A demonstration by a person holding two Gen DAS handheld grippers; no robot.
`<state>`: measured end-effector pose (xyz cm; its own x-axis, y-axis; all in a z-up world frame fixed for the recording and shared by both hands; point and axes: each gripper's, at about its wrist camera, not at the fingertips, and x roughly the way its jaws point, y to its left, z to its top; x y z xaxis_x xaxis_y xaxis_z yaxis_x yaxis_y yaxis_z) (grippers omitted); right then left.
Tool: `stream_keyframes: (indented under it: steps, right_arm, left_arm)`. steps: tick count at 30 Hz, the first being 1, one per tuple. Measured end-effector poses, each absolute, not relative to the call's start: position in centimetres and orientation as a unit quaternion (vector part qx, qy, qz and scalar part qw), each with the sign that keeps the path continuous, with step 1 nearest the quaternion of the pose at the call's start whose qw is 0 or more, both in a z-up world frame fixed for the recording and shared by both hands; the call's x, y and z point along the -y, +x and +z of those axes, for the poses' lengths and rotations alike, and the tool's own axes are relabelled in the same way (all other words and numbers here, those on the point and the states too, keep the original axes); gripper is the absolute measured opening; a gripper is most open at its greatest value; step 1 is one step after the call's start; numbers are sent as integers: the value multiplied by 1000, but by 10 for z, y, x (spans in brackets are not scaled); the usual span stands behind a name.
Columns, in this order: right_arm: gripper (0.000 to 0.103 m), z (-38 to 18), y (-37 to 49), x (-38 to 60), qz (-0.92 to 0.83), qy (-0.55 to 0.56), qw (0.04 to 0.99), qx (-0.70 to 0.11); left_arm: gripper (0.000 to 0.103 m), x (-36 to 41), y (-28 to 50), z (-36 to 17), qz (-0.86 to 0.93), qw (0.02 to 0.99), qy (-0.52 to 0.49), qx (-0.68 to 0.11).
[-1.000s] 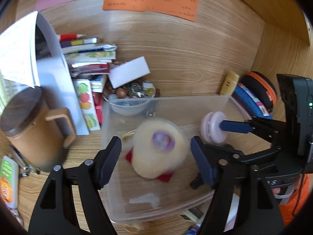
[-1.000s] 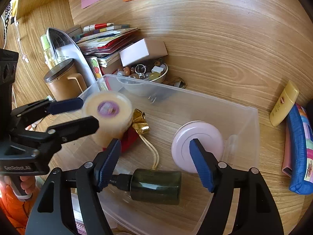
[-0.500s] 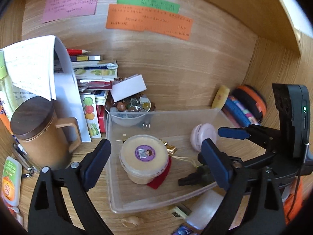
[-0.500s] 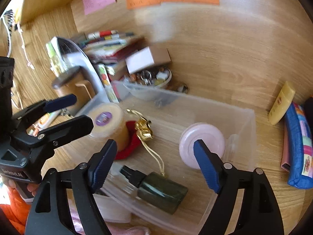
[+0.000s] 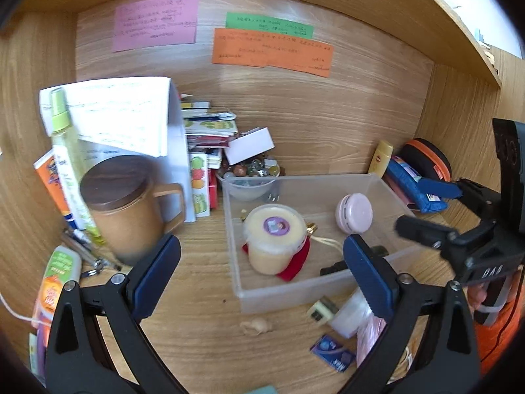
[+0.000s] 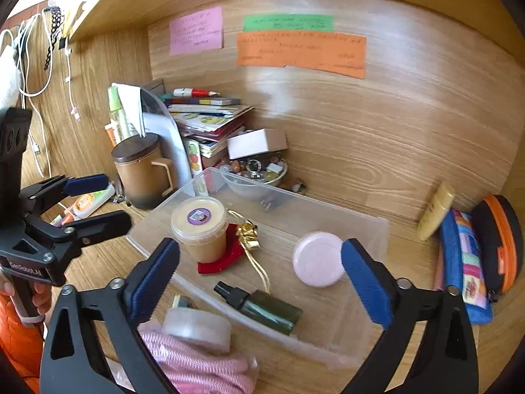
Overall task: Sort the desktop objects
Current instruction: 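Move the right gripper to the bagged pink rope and close on it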
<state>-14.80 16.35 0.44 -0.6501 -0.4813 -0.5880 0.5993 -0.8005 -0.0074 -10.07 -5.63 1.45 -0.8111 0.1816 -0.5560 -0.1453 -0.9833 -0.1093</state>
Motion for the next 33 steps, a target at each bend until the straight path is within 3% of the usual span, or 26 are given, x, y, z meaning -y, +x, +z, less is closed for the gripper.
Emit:
stream_keyframes:
  steps: [18,33]
  right_arm:
    - [102,-8,-109,-211,-905,330,266,-37]
    - [102,-45,-67,-151,-872,361,319,-88]
  left_arm:
    - [101,86,-34,-20,940,37,-336,40]
    - [101,98,0,-66,915,24,-394,83]
